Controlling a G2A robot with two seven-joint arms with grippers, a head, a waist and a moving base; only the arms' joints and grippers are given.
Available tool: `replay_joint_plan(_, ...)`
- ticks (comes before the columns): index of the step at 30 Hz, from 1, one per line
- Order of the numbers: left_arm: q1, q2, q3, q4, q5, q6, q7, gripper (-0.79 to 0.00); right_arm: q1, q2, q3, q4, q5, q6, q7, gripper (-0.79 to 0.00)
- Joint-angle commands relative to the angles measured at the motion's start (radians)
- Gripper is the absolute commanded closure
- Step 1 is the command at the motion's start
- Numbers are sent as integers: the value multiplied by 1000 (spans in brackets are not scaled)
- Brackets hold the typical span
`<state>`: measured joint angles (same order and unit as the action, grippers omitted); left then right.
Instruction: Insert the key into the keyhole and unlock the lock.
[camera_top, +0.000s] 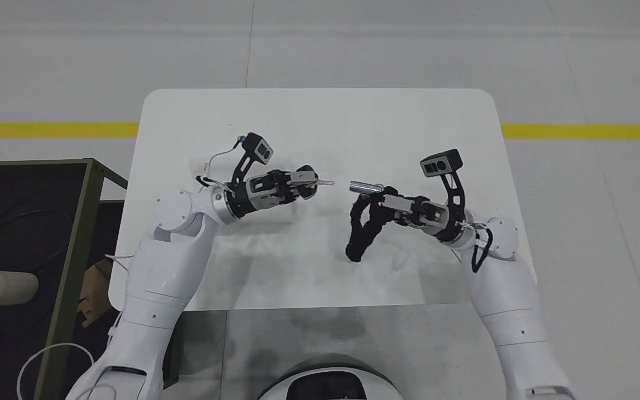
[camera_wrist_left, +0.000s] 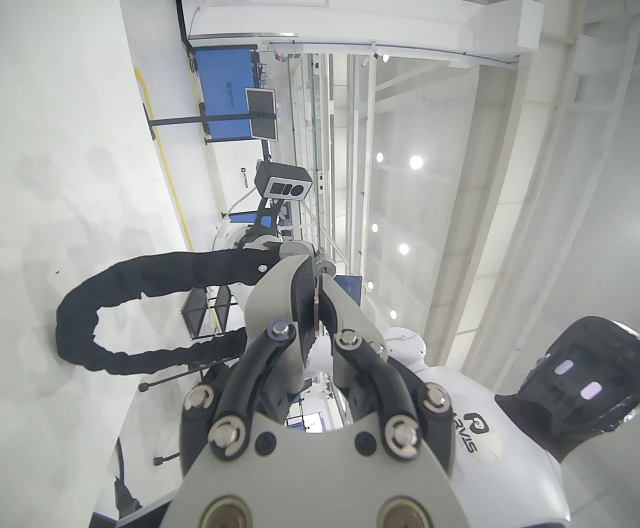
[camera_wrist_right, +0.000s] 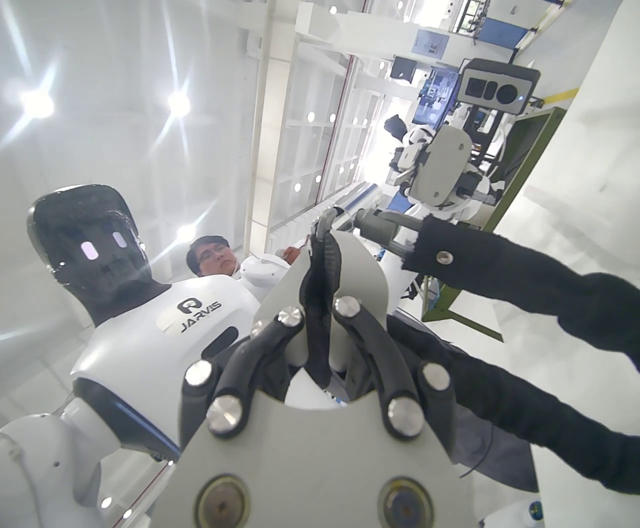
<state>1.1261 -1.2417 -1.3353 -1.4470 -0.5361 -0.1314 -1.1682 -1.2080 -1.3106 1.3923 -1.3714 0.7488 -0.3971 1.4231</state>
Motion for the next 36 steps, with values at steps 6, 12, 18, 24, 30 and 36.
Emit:
replay_joint_plan(6,-3,-4,6,-18,7,10,-21,0,16,6,-24,6,-10,11,11,0)
replay_joint_plan(12,-6,-8,6,-19,9,23,-33,0,17,12,-34,3,-16,5,5,0)
replay_joint_plan(18,-6,-10,2,-25,46,-18,-35,0,14,19,-41,7,-12,6,6,0)
replay_joint_plan(24,-1,-14,6,-33,68,-54,-30,0,15,23,-46,9,-6,-1,-1,0)
replay_joint_plan(30,-2,-18,6,-32,68,-49,-31,0,18,28,-53,11,-4,-5,-5,0)
replay_joint_plan(36,-3,-21,5,-30,71,-45,-35,0,22,31,-65,16,-2,-10,-10,0)
